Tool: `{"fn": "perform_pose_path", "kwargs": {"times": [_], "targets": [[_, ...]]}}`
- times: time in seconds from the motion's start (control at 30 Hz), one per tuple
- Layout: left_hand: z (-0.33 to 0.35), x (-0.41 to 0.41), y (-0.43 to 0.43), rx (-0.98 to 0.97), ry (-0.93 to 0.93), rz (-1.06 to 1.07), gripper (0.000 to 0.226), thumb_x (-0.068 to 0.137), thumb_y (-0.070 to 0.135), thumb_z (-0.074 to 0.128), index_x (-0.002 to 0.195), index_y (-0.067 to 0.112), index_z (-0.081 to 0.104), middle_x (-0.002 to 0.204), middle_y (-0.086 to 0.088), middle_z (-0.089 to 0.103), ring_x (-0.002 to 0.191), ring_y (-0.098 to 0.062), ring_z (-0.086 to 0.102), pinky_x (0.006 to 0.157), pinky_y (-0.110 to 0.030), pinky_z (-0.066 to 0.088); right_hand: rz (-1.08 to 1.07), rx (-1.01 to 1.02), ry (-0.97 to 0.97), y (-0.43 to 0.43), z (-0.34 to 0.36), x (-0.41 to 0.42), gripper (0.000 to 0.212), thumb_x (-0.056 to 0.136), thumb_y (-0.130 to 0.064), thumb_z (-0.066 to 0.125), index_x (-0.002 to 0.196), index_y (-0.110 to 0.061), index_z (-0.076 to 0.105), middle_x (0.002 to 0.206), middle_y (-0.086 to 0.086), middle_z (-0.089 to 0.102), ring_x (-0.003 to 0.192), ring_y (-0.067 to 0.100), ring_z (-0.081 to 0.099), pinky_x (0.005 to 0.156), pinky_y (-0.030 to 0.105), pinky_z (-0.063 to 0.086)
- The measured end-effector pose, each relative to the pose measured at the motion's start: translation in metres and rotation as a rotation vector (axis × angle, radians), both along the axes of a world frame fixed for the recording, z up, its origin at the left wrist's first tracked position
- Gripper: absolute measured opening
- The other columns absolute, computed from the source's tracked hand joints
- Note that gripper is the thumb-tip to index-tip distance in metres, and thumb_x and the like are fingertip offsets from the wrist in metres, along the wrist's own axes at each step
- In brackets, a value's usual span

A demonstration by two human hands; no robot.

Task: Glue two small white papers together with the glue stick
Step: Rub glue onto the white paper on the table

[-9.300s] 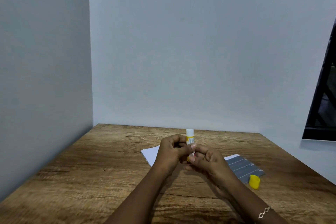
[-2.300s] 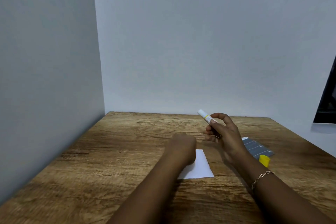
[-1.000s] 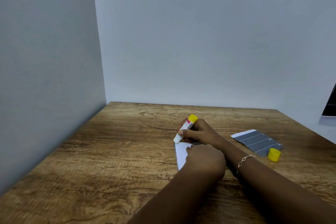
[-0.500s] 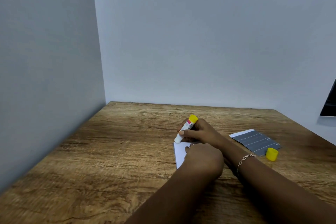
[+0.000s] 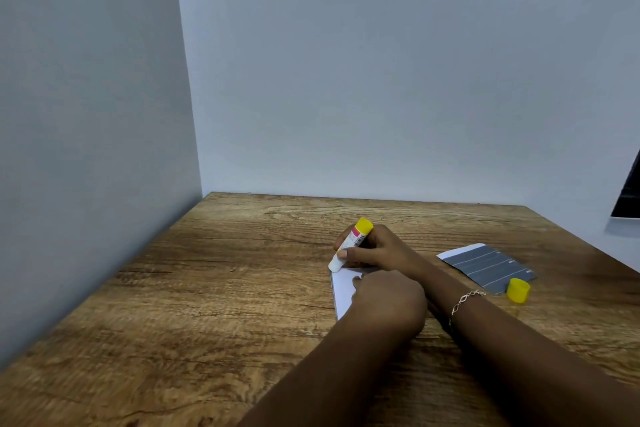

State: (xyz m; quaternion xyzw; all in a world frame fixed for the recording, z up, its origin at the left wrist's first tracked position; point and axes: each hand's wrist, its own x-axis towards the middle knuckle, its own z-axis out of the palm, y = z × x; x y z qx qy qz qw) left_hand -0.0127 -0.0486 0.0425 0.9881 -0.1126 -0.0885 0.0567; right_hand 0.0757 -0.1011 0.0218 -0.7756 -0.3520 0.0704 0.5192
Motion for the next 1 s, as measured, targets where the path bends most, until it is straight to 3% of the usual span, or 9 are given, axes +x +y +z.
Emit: {"fn": "perform_pose_path", "kwargs": {"times": [0.33, 0.57, 0.67, 0.93, 1.0], "targets": [[0.006, -0.007, 0.004, -0.003, -0.072, 0.003, 0.031, 0.093, 0.013, 0.047, 0.121, 0.002, 0.056, 0.132, -0.017, 0.053, 0.128, -0.032, 0.044, 0.112, -0.046, 0.022, -0.071, -0.012, 0.043, -0.009, 0.000, 0.000, 0.010, 0.079, -0.019, 0.066, 0.083, -0.010, 0.068, 0.081, 0.000, 0.071, 0.079, 0.012, 0.066, 0.073, 0.027, 0.049], [0.007, -0.003, 0.001, 0.025, -0.013, -0.005, 0.035, 0.091, 0.009, 0.051, 0.124, -0.003, 0.052, 0.132, -0.021, 0.051, 0.123, -0.035, 0.047, 0.105, -0.044, 0.034, -0.092, 0.015, 0.090, -0.017, 0.003, -0.003, 0.011, 0.082, -0.008, 0.063, 0.088, 0.001, 0.065, 0.081, 0.008, 0.069, 0.072, 0.010, 0.065, 0.064, 0.019, 0.049], [0.008, -0.003, 0.002, 0.042, -0.018, -0.015, 0.038, 0.090, 0.012, 0.052, 0.125, -0.004, 0.050, 0.131, -0.020, 0.053, 0.121, -0.034, 0.050, 0.101, -0.041, 0.039, -0.106, 0.018, 0.104, -0.021, 0.004, -0.003, 0.011, 0.081, -0.007, 0.063, 0.086, 0.003, 0.066, 0.084, 0.013, 0.070, 0.074, 0.015, 0.066, 0.066, 0.023, 0.050], [0.019, 0.006, 0.000, 0.184, 0.132, 0.001, 0.051, 0.086, 0.012, 0.060, 0.133, 0.002, 0.043, 0.137, -0.016, 0.048, 0.125, -0.032, 0.048, 0.100, -0.039, 0.041, -0.144, 0.047, 0.142, -0.033, 0.004, -0.005, 0.007, 0.080, -0.004, 0.063, 0.076, -0.006, 0.067, 0.075, 0.006, 0.070, 0.074, 0.021, 0.066, 0.070, 0.031, 0.050], [0.020, 0.006, 0.000, 0.198, 0.141, -0.003, 0.052, 0.086, 0.012, 0.060, 0.134, 0.001, 0.042, 0.137, -0.017, 0.048, 0.125, -0.032, 0.048, 0.100, -0.039, 0.040, -0.152, 0.047, 0.151, -0.036, 0.005, -0.005, 0.005, 0.080, -0.002, 0.062, 0.079, -0.001, 0.066, 0.078, 0.011, 0.069, 0.077, 0.025, 0.064, 0.072, 0.033, 0.050]]}}
